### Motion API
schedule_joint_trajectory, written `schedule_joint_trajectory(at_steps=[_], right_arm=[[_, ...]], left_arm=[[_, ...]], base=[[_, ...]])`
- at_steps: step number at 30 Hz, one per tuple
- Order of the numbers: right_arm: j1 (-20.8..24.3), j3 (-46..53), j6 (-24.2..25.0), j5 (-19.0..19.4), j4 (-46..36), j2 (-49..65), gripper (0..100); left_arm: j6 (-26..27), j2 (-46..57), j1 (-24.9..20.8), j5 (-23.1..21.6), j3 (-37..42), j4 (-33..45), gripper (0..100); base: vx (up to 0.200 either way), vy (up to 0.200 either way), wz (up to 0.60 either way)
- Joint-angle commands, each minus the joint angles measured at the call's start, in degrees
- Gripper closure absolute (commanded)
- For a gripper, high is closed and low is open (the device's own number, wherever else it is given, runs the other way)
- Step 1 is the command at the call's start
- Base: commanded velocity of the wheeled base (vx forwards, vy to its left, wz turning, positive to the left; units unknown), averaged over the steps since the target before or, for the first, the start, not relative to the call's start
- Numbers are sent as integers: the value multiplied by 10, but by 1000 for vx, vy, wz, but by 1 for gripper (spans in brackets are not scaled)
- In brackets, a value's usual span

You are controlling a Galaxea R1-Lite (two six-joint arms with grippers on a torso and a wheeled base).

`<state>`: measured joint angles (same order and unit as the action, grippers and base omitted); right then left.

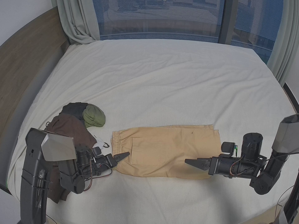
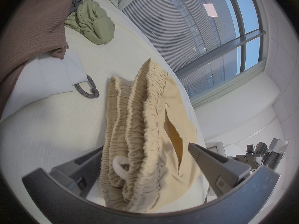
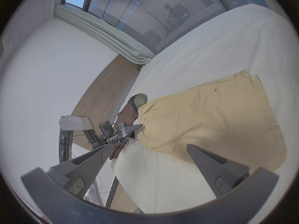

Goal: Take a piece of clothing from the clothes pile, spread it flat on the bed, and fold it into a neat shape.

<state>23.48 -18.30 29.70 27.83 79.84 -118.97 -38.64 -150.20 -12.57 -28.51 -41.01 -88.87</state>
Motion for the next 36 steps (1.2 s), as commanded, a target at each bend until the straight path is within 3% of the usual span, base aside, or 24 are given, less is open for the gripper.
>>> schedule_joint_trajectory(at_steps=[1,16,23,36], right_arm=[[0,-1,0,0,1,-1,0],[-9,0,-1,0,4,-14,0],[-12,0,-3,0,4,-22,0],[-12,2,-4,-1,4,-26,0]], left_arm=[[-5,0,-11,8,-2,-1,100],[-10,10,-7,3,1,-1,100],[-15,45,5,-28,37,-1,100],[-14,90,23,-29,71,-1,100]], base=[[0,0,0],[0,0,0],[0,0,0],[0,0,0]])
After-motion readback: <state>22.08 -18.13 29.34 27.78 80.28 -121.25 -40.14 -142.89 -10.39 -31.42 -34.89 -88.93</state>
